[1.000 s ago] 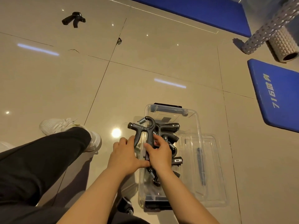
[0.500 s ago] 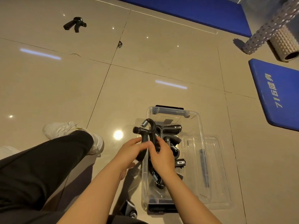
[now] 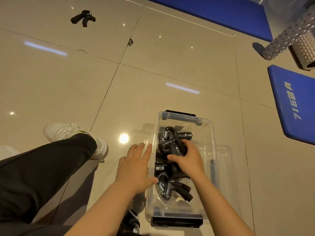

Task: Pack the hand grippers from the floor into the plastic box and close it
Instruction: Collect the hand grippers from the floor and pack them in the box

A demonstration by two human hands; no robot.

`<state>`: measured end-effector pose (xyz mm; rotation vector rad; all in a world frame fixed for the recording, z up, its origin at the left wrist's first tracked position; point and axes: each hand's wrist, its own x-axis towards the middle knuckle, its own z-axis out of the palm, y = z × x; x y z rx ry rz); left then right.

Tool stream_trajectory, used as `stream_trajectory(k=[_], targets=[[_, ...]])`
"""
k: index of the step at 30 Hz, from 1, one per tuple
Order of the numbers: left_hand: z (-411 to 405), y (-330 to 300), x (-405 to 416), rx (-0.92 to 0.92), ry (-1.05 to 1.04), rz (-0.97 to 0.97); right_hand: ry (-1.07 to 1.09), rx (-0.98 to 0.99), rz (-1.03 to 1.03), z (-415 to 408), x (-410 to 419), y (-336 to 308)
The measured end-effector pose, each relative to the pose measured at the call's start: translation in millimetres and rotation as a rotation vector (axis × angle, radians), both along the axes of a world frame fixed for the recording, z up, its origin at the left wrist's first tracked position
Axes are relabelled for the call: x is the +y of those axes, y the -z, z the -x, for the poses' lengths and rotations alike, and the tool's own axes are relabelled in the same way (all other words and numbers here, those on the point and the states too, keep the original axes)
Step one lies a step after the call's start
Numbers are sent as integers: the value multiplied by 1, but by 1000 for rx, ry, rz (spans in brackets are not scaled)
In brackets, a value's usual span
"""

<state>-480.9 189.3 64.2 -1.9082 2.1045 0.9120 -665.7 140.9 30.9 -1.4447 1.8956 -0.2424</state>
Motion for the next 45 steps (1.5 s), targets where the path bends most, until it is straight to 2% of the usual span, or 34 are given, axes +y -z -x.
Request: stream_trajectory(k=[2,4,7,13,21,28,35,45], targets=[[8,7,3,-111,194,14,-140,267,129,23,-19,3],[15,16,0,-165,274,9,-350,500,286,38,-38,8],[21,20,-4,-227,334,6,-611,697,411,46,-59,25],[18,18,-7,-262,396,-12,-838,775,362,45,-68,60],[15,23,-8,-229,402,11,-720,781,134,57,-63,68],[15,22,-8,-228,398,16,-693,703,79,53,-61,69],[12,21,-8,-144,417,-47,-729,870,-58,40,-63,69],[8,21,-10,-184,443,3,-773,838,-68,47,-56,68]])
